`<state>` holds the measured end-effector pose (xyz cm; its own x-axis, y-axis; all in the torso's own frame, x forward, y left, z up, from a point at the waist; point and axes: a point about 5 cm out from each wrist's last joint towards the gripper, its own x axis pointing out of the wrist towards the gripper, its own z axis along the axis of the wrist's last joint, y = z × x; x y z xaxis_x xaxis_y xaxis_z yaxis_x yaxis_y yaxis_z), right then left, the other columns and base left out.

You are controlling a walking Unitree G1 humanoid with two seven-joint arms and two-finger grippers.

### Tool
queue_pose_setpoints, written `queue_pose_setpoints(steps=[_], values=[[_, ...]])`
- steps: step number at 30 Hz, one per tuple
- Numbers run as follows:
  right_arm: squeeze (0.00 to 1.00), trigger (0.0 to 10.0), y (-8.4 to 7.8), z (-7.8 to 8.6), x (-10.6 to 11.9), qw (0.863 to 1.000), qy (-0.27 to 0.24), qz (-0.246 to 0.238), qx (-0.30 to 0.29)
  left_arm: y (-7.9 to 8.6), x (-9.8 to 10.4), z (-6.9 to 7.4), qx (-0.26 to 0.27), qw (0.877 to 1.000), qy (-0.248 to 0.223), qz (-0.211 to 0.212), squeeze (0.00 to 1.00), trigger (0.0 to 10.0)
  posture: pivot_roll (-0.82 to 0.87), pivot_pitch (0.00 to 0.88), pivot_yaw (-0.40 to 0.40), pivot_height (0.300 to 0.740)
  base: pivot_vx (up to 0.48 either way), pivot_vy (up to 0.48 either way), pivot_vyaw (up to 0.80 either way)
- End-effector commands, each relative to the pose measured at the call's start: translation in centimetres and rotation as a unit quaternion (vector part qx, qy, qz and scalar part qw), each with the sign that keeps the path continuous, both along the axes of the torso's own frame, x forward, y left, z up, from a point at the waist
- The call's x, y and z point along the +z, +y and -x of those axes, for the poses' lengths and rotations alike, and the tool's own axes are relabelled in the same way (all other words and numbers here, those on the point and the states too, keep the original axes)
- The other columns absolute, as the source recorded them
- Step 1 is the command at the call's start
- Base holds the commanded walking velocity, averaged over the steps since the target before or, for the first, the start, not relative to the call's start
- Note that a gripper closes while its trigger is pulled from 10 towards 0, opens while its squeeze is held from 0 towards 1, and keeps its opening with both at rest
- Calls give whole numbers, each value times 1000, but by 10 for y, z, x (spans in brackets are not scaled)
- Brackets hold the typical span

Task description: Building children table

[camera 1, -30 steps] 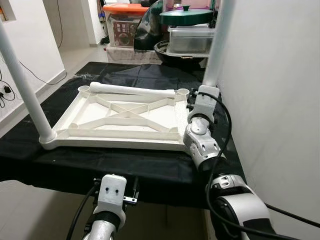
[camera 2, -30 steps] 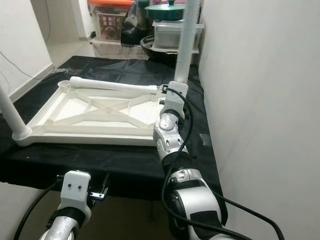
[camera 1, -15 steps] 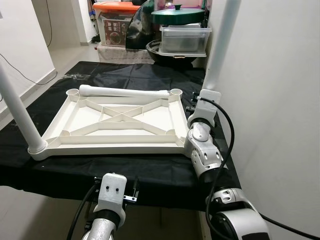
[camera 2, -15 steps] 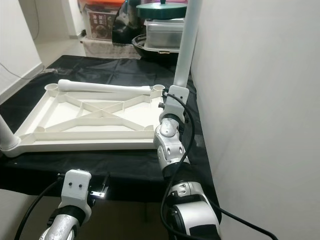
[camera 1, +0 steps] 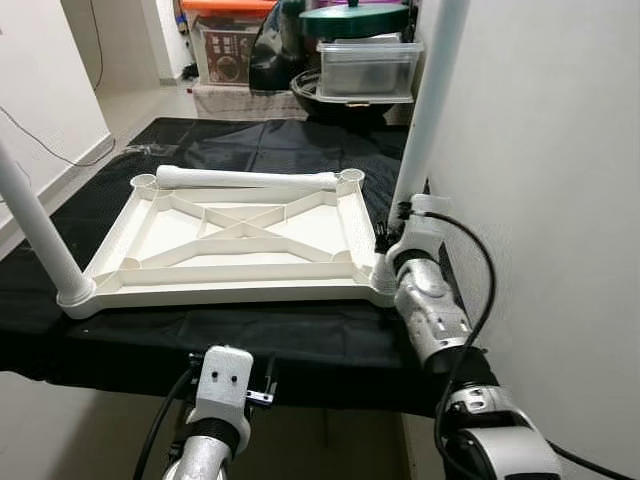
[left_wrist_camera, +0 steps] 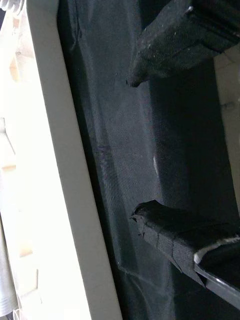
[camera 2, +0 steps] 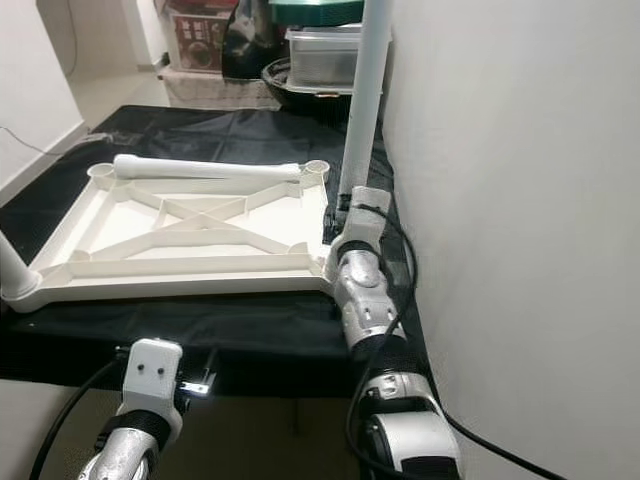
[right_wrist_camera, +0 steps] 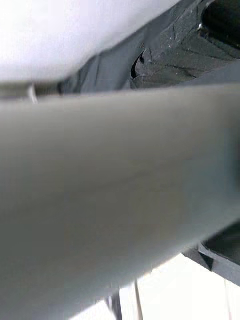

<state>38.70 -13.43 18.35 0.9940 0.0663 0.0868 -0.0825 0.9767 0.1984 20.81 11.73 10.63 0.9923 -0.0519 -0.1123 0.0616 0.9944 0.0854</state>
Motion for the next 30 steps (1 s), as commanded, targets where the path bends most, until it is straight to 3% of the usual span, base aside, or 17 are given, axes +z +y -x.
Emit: queue_pose_setpoints(steps=[1, 5, 6, 10, 12, 13, 14, 15, 17, 18, 21, 22, 25, 30], values=[[0, 10000, 2, -3, 8, 998, -23, -12, 60, 1, -3, 1, -3, 1000, 5, -9, 0, 10000, 83, 0, -1, 740, 0, 0, 0], [0, 10000, -1, -5, 13, 993, -32, -10, 114, 1, -3, 1, -3, 1000, 5, -9, 0, 10000, 83, 0, -1, 740, 0, 0, 0], [0, 10000, 0, -5, 16, 983, -38, -7, 181, 1, -4, 1, -3, 1000, 5, -10, 0, 10000, 83, 0, 1, 740, 0, 0, 0], [0, 10000, 2, -4, 19, 969, -41, 3, 246, 1, -4, 1, -4, 1000, 5, -10, 0, 10000, 85, 0, 8, 740, 0, 0, 0], [0, 10000, 4, -4, 23, 949, -40, 26, 312, 1, -4, 1, -4, 1000, 6, -8, 0, 10000, 85, 0, 8, 740, 0, 0, 0], [0, 10000, 4, -4, 23, 949, -40, 26, 312, 1, -4, 1, -4, 1000, 6, -8, 0, 10000, 85, 0, 8, 740, 0, 0, 0], [0, 10000, 8, -4, 25, 930, -36, 43, 362, 1, -5, 1, -5, 1000, 6, -7, 0, 10000, 89, 0, 8, 740, 0, 0, 0], [0, 10000, 8, -4, 25, 930, -36, 43, 362, 1, -5, 1, -5, 1000, 6, -7, 0, 10000, 89, 0, 8, 740, 0, 0, 0], [0, 10000, 13, -3, 27, 913, -29, 56, 403, 1, -4, 1, -5, 1000, 5, -6, 0, 10000, 89, 0, 8, 740, 0, 0, 0], [0, 10000, 13, -3, 27, 913, -29, 56, 403, 1, -4, 1, -5, 1000, 5, -6, 0, 10000, 89, 0, 8, 740, 0, 0, 0], [0, 10000, 21, 1, 27, 874, -14, 64, 481, 0, -4, 2, -5, 1000, 6, -5, 0, 10000, 104, 0, 4, 740, 0, 0, 0], [0, 10000, 21, 1, 27, 874, -14, 64, 481, 0, -4, 2, -5, 1000, 6, -5, 0, 10000, 104, 0, 4, 740, 0, 0, 0], [0, 10000, 25, 5, 28, 840, -7, 72, 538, 0, -4, 3, -5, 1000, 6, -2, 0, 10000, 110, 0, -1, 740, 0, 0, 0], [0, 10000, 28, 6, 29, 816, -1, 74, 574, -1, -3, 4, -6, 1000, 4, 1, 0, 10000, 113, 0, -5, 740, 0, 0, 0]])
